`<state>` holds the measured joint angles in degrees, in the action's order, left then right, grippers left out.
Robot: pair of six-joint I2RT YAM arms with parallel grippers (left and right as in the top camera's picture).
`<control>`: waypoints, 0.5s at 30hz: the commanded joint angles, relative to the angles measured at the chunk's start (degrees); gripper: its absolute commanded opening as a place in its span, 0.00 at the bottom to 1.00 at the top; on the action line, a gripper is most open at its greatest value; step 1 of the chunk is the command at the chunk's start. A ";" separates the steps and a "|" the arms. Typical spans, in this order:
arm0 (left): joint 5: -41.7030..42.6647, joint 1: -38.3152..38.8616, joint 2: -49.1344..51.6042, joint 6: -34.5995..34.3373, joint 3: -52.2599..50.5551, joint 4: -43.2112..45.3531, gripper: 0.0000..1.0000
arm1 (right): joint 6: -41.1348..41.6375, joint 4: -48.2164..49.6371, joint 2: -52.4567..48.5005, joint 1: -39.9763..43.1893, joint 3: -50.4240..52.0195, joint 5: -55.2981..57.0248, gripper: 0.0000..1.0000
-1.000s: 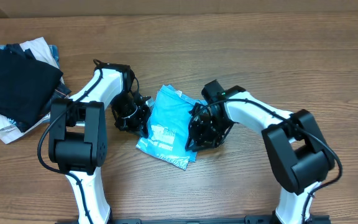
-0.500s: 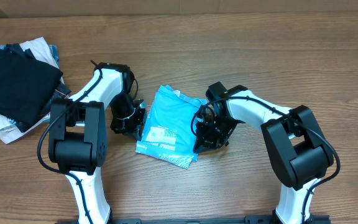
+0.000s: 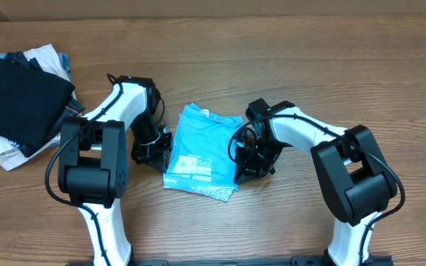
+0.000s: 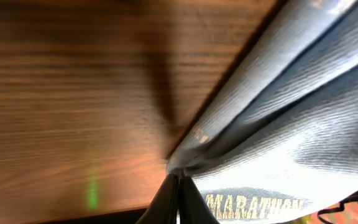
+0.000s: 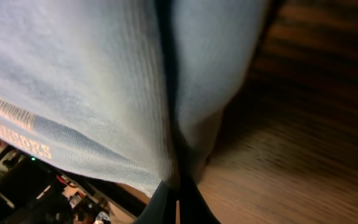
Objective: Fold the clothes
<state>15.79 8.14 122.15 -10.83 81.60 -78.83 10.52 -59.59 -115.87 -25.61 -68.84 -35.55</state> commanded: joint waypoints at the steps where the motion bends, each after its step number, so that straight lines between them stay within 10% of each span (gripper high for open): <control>1: -3.50 0.85 -1.66 -0.98 -0.50 -0.15 0.04 | 0.13 -0.11 -0.09 0.35 0.20 5.11 0.04; 6: -4.37 0.55 -3.85 -1.01 0.55 1.38 0.18 | -0.09 0.09 -0.09 0.33 0.20 5.68 0.06; 15: -1.40 -1.38 -13.14 1.29 2.95 16.17 0.93 | -0.07 0.11 -0.09 0.33 0.20 6.19 0.08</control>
<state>11.75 6.96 111.68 -11.99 83.26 -65.52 10.50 -59.61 -115.87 -25.54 -68.84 -32.10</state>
